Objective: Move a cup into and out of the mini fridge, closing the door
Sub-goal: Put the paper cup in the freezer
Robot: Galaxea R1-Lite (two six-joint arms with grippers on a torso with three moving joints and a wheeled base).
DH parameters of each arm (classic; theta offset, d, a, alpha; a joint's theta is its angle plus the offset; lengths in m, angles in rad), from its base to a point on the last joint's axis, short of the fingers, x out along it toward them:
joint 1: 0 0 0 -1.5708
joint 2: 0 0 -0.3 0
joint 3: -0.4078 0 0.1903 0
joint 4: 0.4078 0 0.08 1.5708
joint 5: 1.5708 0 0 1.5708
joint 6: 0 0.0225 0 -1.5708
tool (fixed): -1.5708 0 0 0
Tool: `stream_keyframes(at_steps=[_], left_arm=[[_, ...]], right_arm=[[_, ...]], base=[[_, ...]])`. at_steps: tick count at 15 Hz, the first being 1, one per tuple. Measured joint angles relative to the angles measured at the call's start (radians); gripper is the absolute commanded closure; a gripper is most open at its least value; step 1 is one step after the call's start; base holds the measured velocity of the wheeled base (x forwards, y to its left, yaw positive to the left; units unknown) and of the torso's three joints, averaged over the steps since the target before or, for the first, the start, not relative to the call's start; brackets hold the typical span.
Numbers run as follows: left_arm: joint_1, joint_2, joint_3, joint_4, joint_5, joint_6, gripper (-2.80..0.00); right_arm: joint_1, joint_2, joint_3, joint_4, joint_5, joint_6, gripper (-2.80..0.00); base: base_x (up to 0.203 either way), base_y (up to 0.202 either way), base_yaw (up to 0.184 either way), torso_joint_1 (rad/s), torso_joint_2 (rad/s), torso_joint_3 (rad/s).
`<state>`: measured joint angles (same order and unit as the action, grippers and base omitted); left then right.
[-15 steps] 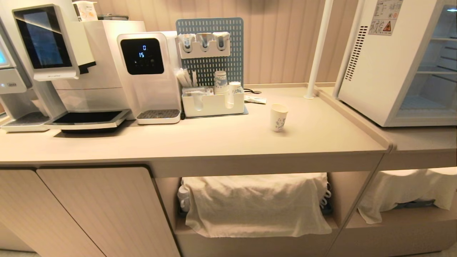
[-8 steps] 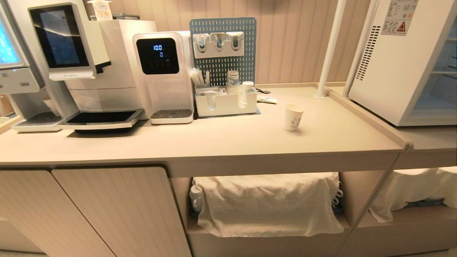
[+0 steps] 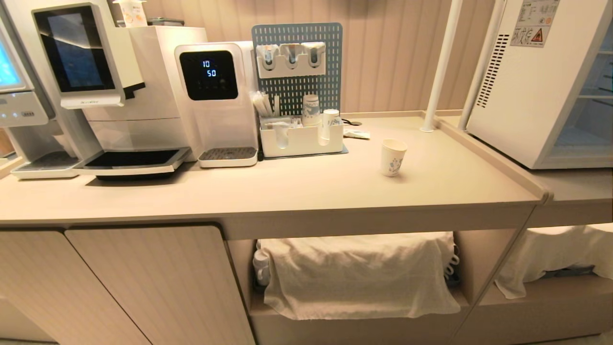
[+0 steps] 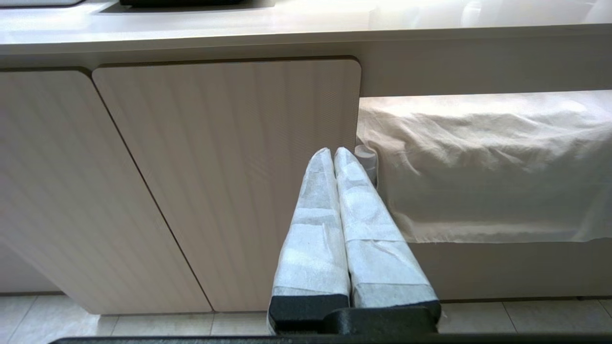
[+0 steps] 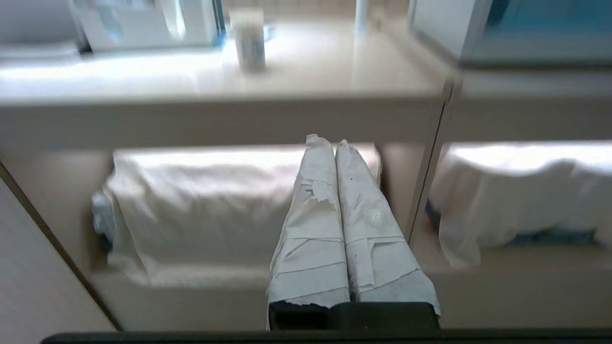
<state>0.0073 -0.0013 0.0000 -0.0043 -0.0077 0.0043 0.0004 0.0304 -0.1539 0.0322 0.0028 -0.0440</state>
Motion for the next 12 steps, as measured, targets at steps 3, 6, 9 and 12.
stream_keyframes(at_steps=[3,6,9,12], left_arm=[[0.0,0.0,0.0,0.0,0.0,0.0,0.0],[0.0,0.0,0.0,0.0,0.0,0.0,0.0],[0.0,0.0,0.0,0.0,0.0,0.0,0.0],[0.0,0.0,0.0,0.0,0.0,0.0,0.0]], right_arm=[[0.0,0.139,-0.468,0.168,0.004,0.017,0.0],[0.007,0.424,-1.041,0.445,0.063,0.054,0.0],[0.016,0.767,-1.383,0.732,0.197,0.177,0.0],[0.118,1.009,-1.41,0.822,0.331,0.422,0.0]], base=[[0.0,0.0,0.0,0.0,0.0,0.0],[0.0,0.0,0.0,0.0,0.0,0.0],[0.0,0.0,0.0,0.0,0.0,0.0],[0.0,0.0,0.0,0.0,0.0,0.0]])
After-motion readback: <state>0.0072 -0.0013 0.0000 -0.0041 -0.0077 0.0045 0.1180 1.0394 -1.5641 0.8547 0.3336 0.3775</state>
